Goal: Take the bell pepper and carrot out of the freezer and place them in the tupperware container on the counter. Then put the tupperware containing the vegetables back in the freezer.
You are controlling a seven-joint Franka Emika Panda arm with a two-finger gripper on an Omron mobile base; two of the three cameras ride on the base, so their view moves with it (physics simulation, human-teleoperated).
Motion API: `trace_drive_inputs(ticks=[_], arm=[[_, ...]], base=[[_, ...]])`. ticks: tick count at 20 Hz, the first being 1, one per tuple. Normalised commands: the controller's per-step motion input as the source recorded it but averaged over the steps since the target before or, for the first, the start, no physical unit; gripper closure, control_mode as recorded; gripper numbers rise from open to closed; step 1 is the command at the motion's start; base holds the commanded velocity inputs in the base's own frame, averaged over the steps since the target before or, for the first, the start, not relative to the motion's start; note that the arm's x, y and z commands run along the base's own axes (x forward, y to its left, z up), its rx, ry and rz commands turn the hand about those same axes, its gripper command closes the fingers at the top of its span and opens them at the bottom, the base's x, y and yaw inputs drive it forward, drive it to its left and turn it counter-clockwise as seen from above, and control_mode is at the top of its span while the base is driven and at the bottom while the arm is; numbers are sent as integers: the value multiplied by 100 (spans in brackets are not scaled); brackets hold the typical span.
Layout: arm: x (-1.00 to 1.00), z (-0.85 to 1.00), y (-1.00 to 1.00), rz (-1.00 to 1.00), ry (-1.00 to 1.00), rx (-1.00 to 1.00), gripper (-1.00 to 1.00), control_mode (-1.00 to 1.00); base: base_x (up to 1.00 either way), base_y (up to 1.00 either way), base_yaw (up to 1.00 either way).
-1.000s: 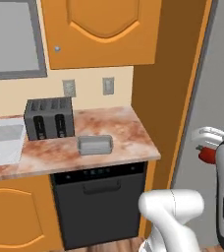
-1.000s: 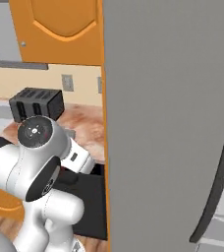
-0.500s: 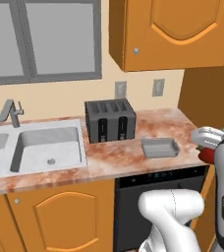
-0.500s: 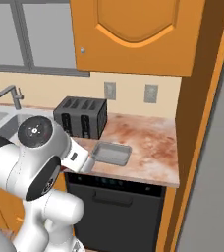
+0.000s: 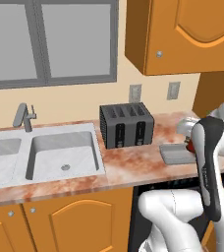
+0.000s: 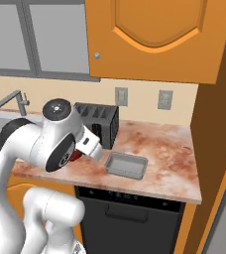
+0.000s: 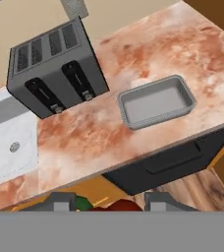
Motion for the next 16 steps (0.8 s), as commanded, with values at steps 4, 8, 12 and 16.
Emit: trace_drive_inputs(ticks=[4,8,12,16], arm=[[100,-68,-94,-5,15,0,100,-100],[96,-93,-94,-2,3,0,100,-100],[98,-95,-51,0,0,0,100,-100],[95,-97,-18,1,0,0,100,-100]], base=[[0,0,0],[0,0,0],[0,0,0],[0,0,0]])
